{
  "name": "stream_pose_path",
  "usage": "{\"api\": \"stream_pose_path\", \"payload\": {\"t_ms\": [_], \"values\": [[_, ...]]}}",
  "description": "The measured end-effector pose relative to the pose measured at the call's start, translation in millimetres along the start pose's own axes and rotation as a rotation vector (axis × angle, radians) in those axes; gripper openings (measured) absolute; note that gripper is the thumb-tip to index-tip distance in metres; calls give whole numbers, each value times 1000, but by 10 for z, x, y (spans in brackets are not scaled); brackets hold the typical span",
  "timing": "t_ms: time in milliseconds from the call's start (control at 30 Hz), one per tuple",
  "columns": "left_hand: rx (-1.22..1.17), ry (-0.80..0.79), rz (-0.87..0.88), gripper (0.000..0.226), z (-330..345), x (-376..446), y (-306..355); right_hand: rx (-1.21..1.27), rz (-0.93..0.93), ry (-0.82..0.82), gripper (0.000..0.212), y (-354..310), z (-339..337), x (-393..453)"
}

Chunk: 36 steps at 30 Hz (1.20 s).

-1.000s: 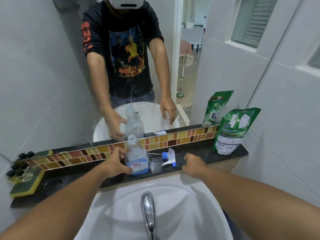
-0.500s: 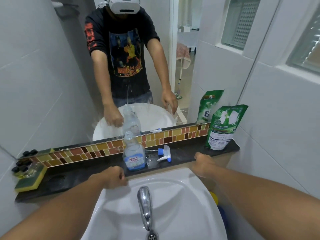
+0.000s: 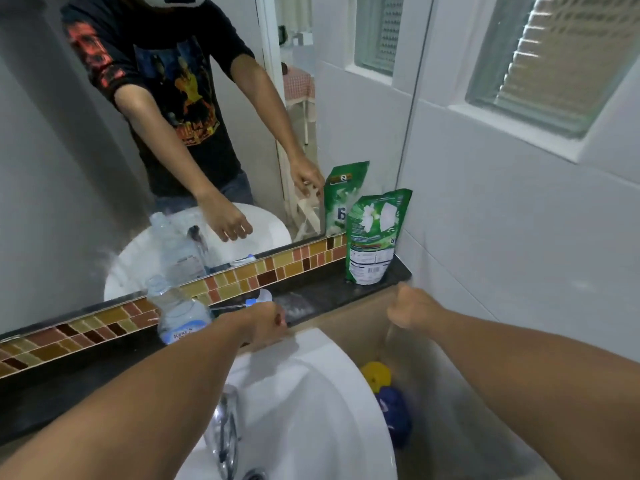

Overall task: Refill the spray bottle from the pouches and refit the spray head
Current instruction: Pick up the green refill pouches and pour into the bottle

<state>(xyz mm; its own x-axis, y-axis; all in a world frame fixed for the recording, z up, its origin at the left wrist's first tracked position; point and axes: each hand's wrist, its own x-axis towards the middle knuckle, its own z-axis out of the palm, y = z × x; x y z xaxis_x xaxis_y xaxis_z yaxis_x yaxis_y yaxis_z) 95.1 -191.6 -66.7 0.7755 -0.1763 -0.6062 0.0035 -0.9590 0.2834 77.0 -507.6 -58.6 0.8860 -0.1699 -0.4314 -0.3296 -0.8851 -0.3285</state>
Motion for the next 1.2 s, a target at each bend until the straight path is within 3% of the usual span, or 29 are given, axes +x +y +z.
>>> {"api": "stream_pose_path", "payload": {"t_ms": [133, 300, 433, 767, 900, 1200], "values": [[15, 111, 106, 7, 37, 273, 376, 85, 28, 15, 54, 172, -68, 252], [-155, 199, 130, 26, 12, 569, 818, 259, 8, 36, 48, 208, -150, 612], [-288, 195, 97, 49, -68, 780, 1088, 357, -13, 25, 62, 194, -170, 894], [-447, 233, 73, 72, -150, 1230, 1380, 580, -160, -17, 91, 170, -57, 1369], [-544, 252, 123, 61, -59, 1279, 1395, 603, -240, -8, 74, 157, 36, 1373], [-505, 398, 178, 47, 80, 1014, 1169, 607, -356, 77, 43, 10, 153, 979]]}}
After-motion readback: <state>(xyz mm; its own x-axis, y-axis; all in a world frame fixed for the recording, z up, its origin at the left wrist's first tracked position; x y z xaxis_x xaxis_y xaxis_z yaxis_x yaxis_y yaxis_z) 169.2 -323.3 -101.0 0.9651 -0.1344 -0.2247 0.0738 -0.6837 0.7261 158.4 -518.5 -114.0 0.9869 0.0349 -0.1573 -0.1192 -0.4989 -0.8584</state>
